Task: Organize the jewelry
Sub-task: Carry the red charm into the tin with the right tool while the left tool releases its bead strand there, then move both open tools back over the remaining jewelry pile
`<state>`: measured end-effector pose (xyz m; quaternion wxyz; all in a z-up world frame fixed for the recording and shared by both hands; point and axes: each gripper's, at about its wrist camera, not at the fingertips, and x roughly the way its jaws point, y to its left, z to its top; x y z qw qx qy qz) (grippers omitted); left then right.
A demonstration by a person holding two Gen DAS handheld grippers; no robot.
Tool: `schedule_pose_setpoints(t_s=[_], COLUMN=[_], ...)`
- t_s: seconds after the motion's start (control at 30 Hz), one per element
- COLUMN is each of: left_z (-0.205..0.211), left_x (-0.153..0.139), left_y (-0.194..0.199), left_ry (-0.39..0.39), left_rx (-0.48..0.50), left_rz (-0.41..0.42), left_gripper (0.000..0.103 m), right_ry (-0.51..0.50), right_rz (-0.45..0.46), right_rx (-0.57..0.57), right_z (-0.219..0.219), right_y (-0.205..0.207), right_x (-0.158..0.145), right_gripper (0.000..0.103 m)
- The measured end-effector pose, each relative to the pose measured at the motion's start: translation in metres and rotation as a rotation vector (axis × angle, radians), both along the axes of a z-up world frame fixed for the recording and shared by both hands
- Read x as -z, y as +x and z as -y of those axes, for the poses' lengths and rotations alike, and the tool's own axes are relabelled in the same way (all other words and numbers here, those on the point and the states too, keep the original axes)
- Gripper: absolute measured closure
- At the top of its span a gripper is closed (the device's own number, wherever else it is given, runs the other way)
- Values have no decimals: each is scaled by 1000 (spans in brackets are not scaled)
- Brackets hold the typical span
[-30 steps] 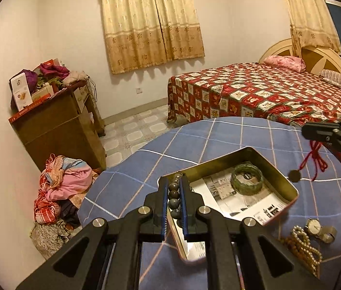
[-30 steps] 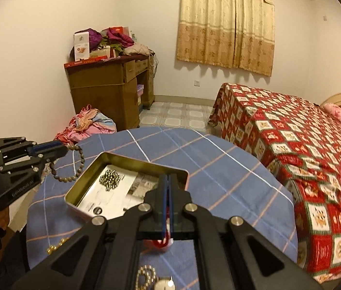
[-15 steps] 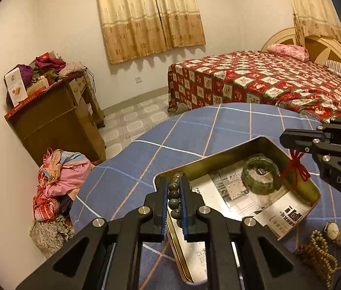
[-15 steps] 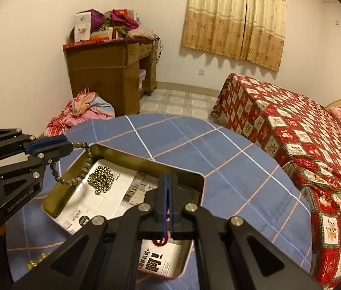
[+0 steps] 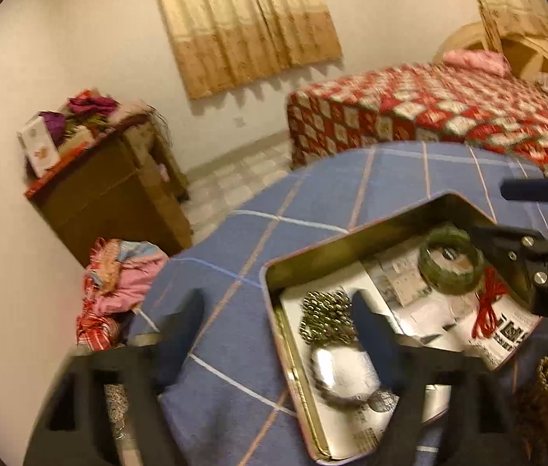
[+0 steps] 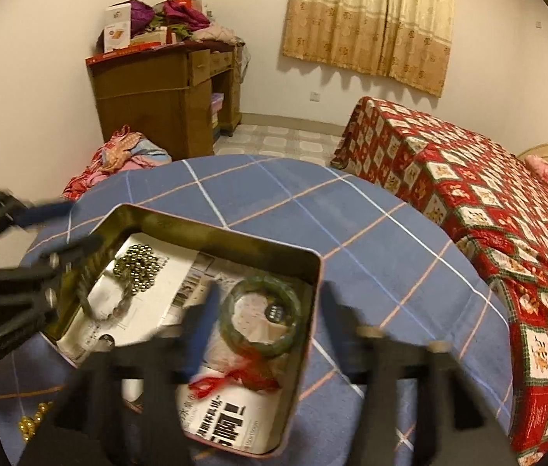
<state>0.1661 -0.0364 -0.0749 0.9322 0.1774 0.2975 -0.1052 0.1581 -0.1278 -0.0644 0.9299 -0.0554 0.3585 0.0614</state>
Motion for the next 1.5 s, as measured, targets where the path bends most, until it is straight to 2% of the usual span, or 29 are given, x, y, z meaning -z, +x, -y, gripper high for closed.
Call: schedule_pose_setpoints(t_s=[0.07,0.4,0.47,0.6,0.87,1.13,1.3,1.37,1.5], left_z=[-5,-34,-40,-42,-38,-24,-19,-22,-27], left_x=[-3,-6,-4,5,22,26,40,42,49], left_y=[-5,-50,-65,-94,-120,-137,-133,-132,-126], left_ry=[-25,-38,-48,-41,-55,-24,26,27,77], left_rx=[11,-51,-55,-60,-67,-38,-35,-33,-63], left_rz=[-10,-19,-37,-62,-146,-161,-191,-178,-153], left_gripper=[23,23,23,23,23,23,23,21,20], right_ry=[-6,4,0,-6,3,-27,-41,-44,-46], right_rz=[-4,-21,-22,-22,-20,1,-8,-16,-27], right_rx=[11,70,78,94,124,115,110,111,118], right_z=[2,20,22,23,23,20,17,16,16], right_y=[-3,-36,-48,-76,-119,-129,-130,-130,-129], right_x=[0,-2,-1,3,17,19,26,30,35], right_gripper=[40,38,34,32,27,26,25,25,25])
